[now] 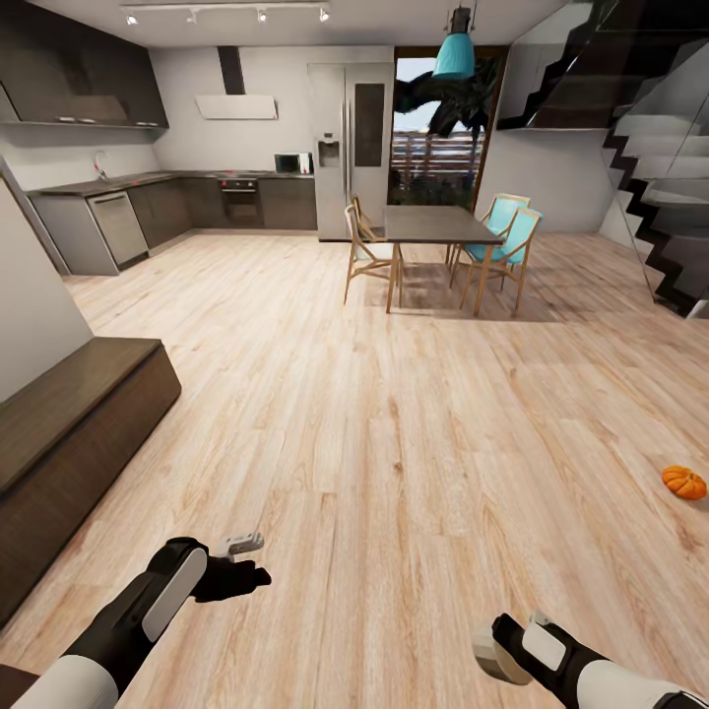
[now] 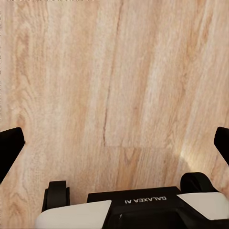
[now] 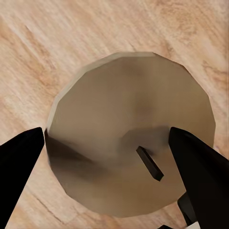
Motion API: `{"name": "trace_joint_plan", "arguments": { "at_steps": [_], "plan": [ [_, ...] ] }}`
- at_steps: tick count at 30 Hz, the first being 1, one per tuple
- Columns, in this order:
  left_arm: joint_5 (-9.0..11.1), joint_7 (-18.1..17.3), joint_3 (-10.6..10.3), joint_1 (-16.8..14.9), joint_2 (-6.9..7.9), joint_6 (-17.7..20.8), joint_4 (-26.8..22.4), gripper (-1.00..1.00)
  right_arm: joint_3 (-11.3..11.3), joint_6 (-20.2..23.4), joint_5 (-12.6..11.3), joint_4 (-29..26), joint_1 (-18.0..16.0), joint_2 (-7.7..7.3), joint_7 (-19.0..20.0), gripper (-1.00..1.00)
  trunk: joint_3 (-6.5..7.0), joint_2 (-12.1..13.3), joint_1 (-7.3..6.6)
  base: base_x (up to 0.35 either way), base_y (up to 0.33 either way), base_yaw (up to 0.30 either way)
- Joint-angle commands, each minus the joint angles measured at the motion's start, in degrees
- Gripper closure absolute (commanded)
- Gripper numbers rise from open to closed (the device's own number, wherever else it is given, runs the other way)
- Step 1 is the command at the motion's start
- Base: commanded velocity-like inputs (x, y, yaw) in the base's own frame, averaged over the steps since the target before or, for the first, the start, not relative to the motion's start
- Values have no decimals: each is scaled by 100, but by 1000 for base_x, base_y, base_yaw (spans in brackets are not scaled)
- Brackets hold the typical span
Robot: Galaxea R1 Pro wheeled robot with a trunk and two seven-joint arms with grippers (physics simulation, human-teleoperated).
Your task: Place each of the two pumpkins and all three candles from the living room inside a cabinet in the living room (use any cabinet), then make sure every cabinet is closed, and position the cauldron so it is next to a table in the living room.
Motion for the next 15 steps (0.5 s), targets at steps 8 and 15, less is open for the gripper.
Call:
{"name": "trace_joint_plan", "arguments": {
  "at_steps": [8,15],
  "plan": [
    [-143,57,-11,-4,-26,9,-7,-100,41,7,-32,-19,0,27,-44,100,139,320,-177,0,0,89],
    [-156,57,-11,-4,-45,9,-7,-100,37,4,-32,-19,0,28,-43,100,265,601,-330,0,0,271]
  ]
}}
